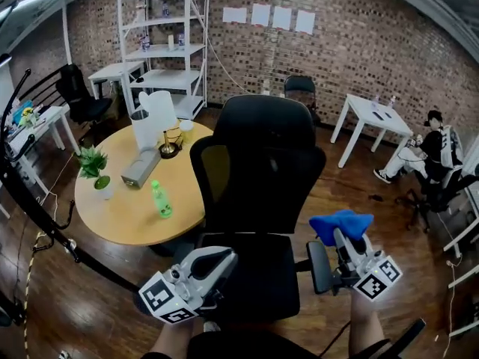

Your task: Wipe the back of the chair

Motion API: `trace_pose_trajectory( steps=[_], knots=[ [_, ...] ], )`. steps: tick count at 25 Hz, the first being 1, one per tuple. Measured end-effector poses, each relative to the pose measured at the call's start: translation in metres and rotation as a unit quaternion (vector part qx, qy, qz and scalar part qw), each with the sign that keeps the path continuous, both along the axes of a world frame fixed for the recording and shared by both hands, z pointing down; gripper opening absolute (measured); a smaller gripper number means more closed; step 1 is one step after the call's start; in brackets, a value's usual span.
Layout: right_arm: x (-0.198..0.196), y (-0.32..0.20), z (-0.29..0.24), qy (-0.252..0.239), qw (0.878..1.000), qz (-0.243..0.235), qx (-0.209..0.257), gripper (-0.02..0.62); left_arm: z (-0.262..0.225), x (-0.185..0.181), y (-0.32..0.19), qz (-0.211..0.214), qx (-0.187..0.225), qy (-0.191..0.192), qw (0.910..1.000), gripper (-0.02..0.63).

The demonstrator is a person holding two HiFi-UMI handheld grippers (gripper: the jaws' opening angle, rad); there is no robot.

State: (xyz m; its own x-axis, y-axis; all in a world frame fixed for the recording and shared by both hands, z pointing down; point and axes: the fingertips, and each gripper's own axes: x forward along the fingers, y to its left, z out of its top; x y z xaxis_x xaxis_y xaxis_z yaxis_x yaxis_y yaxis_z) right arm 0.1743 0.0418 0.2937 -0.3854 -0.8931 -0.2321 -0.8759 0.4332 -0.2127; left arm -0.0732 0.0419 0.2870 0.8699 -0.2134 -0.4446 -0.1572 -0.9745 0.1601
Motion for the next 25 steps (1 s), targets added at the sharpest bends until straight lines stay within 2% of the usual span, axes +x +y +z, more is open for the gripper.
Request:
trace_pose_trajectory(
  steps=[3, 5, 9, 13, 16, 22, 25],
  knots=[
    [0.005, -0.046, -0.038, 0.045, 0.999, 0.025, 0.011, 0.060, -0.009, -0.018, -0.034, 0.012, 0.003, 0.014, 0.9998, -0.004],
    [0.009, -0.073, -0.063, 0.056, 0.998, 0.038, 0.016, 0.060, -0.011, -0.027, -0.052, 0.016, 0.000, 0.020, 0.9997, -0.003],
    [0.015, -0.121, -0.102, 0.012, 0.999, 0.027, 0.040, 0.060, -0.009, -0.031, -0.079, 0.018, -0.021, 0.032, 0.9991, -0.003],
    [0.007, -0.184, -0.118, -0.054, 0.997, -0.031, 0.039, 0.060, -0.015, -0.015, -0.094, 0.018, -0.034, 0.020, 0.9990, -0.003],
    [-0.030, -0.234, -0.109, -0.092, 0.990, -0.100, 0.024, 0.060, -0.009, -0.020, -0.097, 0.004, -0.031, 0.004, 0.9995, -0.003],
    [-0.104, -0.325, -0.132, -0.187, 0.955, -0.230, 0.023, 0.060, 0.001, -0.036, -0.109, -0.056, -0.037, -0.014, 0.9976, -0.003],
    [-0.132, -0.353, -0.148, -0.203, 0.940, -0.273, 0.029, 0.060, 0.004, -0.037, -0.115, -0.086, -0.044, -0.021, 0.9951, -0.003]
  ],
)
